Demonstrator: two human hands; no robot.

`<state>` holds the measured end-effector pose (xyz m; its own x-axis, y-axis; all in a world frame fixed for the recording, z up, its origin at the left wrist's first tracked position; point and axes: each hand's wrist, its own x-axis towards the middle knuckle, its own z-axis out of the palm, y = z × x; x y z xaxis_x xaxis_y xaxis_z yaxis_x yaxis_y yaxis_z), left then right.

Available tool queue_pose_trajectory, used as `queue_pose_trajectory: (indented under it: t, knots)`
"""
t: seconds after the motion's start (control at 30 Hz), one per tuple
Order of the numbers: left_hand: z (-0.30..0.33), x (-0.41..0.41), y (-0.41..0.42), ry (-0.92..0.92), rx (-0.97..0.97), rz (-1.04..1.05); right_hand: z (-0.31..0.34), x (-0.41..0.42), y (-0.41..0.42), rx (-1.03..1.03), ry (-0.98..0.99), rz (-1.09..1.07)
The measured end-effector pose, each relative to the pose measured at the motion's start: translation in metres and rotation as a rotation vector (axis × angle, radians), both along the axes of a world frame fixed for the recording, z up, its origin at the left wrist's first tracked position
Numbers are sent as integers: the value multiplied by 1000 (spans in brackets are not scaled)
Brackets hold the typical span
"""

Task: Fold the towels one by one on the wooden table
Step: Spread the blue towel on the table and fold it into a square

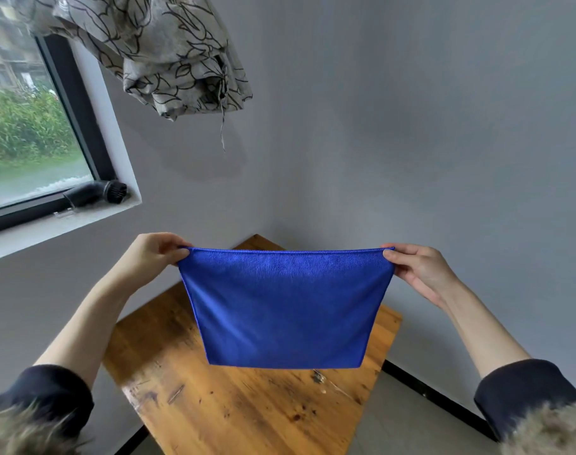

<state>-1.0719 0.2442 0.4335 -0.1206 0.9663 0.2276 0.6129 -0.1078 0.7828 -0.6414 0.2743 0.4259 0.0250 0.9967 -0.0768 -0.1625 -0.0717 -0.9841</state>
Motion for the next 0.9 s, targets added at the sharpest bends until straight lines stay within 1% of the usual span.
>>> queue_pose_trajectory:
  t: [0.07, 0.13, 0.27, 0.37, 0.47, 0.6, 0.73, 0.83, 0.9]
  knots:
    - [-11, 5, 8, 54, -40, 49, -8, -5, 9, -30, -90, -40]
    - [-21, 10, 18, 71, -51, 112, -18, -11, 22, -49, -175, -88]
    - [-31, 18, 35, -16, -22, 210, -29, -26, 47, -21, -309, -154]
    - [-27, 19, 42, -85, 76, 252, -24, -33, 57, 35, -244, -180]
    - [-23, 20, 36, -199, 170, 227, -18, -34, 53, 92, -137, -141]
    - [-41, 15, 6, -269, 204, 177, -23, -30, 33, 119, -37, -104]
    - [-80, 16, -33, -272, 96, 156, -59, -27, 4, 65, -76, -87]
    - [-119, 19, -63, -233, -102, 118, -104, -18, -23, -46, -172, -37]
    - [-149, 19, -83, -259, -241, 87, -135, -9, -43, -136, -223, -4]
